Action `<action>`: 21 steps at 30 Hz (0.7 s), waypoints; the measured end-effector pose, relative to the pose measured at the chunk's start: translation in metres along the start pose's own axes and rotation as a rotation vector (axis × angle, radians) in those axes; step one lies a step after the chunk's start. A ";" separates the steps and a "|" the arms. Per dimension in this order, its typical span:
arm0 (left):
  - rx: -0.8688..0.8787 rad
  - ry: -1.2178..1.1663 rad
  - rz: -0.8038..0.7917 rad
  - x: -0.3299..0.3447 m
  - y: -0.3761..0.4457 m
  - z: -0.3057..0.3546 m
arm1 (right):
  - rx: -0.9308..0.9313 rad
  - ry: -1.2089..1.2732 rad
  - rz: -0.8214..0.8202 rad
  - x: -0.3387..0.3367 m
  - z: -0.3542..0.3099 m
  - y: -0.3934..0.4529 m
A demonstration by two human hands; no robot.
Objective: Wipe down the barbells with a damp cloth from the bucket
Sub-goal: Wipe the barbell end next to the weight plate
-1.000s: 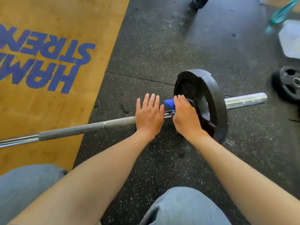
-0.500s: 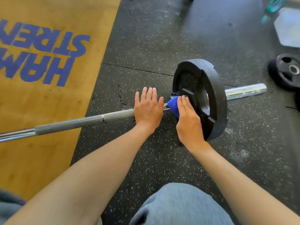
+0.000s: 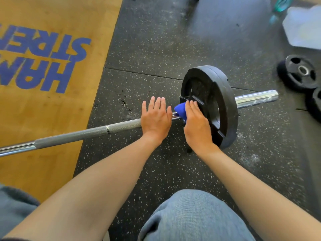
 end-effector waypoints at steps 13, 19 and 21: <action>0.023 0.020 0.057 -0.006 0.025 -0.014 | -0.145 0.131 0.140 -0.044 -0.017 -0.027; 0.062 0.016 0.134 -0.022 0.034 -0.014 | -0.259 0.193 0.253 -0.101 -0.028 -0.026; 0.105 -0.038 0.187 -0.034 0.036 0.003 | -0.228 0.182 0.291 -0.122 -0.018 -0.005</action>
Point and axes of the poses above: each hand's wrist, its own y-axis towards the middle knuckle, its own x-axis out of the palm, z = x × y, the point moved 8 cm from there along y, towards the middle knuckle, and after that the axes turned 12 degrees about x, right-handed, at the moved point
